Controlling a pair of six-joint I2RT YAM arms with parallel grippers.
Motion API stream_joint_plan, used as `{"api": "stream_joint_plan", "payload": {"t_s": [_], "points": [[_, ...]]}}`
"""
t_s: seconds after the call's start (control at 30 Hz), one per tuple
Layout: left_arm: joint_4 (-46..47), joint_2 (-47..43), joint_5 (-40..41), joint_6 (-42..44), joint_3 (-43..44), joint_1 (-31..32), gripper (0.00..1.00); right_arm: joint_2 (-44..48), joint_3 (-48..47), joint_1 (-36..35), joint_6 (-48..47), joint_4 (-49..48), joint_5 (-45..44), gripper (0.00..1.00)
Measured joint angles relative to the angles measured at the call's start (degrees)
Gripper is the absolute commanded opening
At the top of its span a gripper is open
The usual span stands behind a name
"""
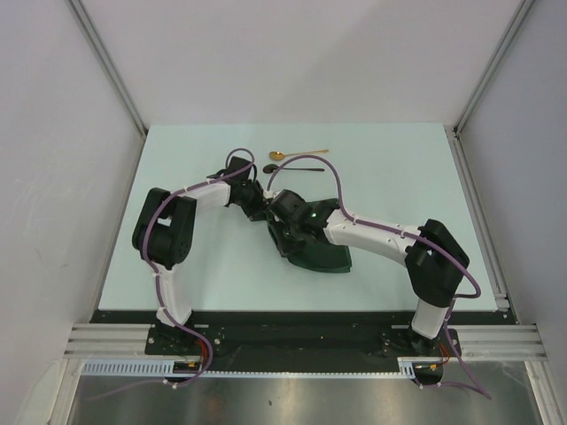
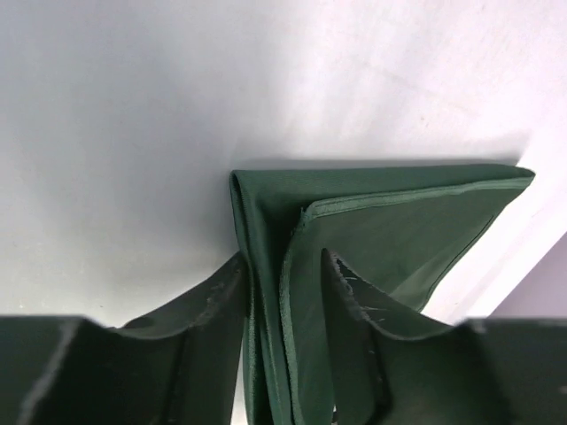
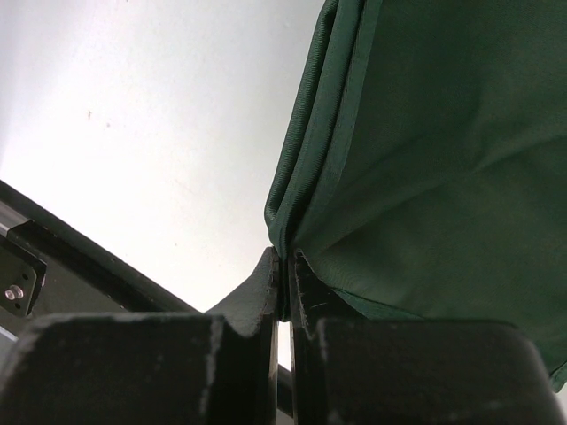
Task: Fold the napkin into a case and place the utensils inside
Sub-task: Pick up the upper triangle-folded napkin from the center of the board, then turn over the upper triangle folded napkin at the center of the board.
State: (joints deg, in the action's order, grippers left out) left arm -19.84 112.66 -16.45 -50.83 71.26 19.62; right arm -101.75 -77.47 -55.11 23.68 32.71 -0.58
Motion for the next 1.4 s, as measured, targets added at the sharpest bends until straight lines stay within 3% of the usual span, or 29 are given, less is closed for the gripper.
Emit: {"api": "stream_joint_plan", "payload": {"t_s": [0.1,0.13,0.2,0.23,0.5,0.8,0.97,1.23,1.4], "points": [[-0.02,0.2,0.26,-0.2,0.0,-0.02,0.31,0.09,0.02,0.11,0.0,0.0,-0.02,0.0],[-0.07,0.26,0.46,-0.24,0.0,-0.02,0.18,0.17,0.09,0.13,0.0,0.0,0.0,0.0],[-0.15,0.39,0.9,-0.26,0.0,-0.07,0.02,0.59,0.39,0.13,0.0,0.0,-0.02,0.0],[-0.24,0.55,1.16,-0.15,-0.02,-0.22,0.0,0.85,0.57,0.11,0.0,0.0,-0.09,0.0],[-1.77,-1.77,1.27,0.35,-1.38,-1.11,0.0,1.6,0.66,-2.73,-0.52,-0.42,-1.88,0.0],[-5.33,-19.32,0.04,1.88,-6.45,-4.28,0.0,1.84,-3.17,-10.19,-0.55,-0.85,-3.8,0.0],[-9.14,-28.33,-1.64,3.3,-7.85,-11.65,0.0,-2.16,-14.99,-13.66,-0.09,-0.22,-4.44,0.0],[-18.64,-43.65,-1.16,8.48,-3.69,-29.44,0.0,-16.26,-38.77,-17.97,1.22,-2.78,-1.16,0.0],[-20.44,-49.11,1.09,10.86,0.2,-31.43,0.0,-18.99,-42.14,-18.29,3.98,-11.04,4.31,0.0]]}}
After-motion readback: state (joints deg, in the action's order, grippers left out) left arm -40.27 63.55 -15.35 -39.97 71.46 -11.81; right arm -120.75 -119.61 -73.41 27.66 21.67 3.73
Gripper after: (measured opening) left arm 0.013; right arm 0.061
